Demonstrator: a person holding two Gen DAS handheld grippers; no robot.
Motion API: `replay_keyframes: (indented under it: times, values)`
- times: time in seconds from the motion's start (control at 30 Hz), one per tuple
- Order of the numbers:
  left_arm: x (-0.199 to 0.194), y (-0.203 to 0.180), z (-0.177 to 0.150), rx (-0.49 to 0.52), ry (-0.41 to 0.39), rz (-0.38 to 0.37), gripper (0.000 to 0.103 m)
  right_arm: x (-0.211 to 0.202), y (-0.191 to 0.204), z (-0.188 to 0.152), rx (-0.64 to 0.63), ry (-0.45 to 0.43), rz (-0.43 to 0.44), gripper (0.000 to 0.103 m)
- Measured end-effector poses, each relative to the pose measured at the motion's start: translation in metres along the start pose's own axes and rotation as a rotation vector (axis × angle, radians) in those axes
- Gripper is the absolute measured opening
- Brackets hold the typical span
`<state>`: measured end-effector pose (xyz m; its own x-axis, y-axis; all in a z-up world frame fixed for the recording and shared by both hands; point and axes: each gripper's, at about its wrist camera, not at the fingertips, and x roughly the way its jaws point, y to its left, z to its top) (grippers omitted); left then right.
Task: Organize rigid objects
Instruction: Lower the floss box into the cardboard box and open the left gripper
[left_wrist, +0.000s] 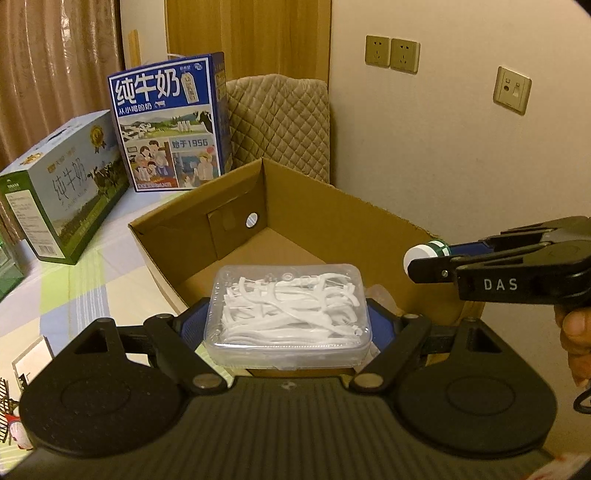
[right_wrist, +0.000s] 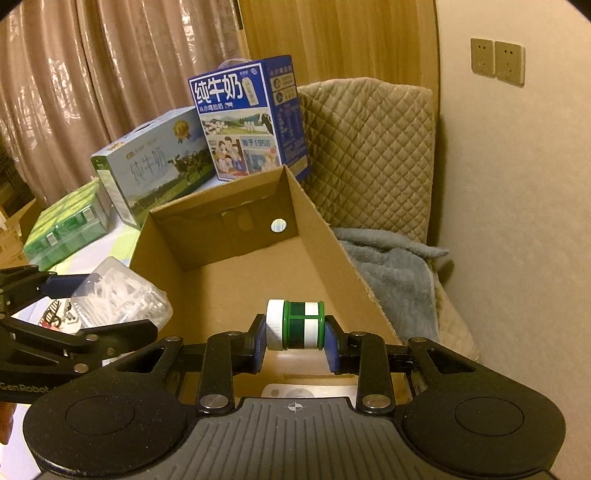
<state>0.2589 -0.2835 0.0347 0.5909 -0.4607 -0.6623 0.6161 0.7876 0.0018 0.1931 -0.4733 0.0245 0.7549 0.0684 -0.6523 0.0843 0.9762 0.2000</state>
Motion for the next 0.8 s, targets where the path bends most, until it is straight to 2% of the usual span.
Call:
replay_keyframes:
  times: [0.8]
  values:
    - [0.024, 0.002, 0.003, 0.045, 0.036, 0.011, 0.083, 0.014, -0.003, -0.001, 0.006, 0.012, 0.000, 0.029]
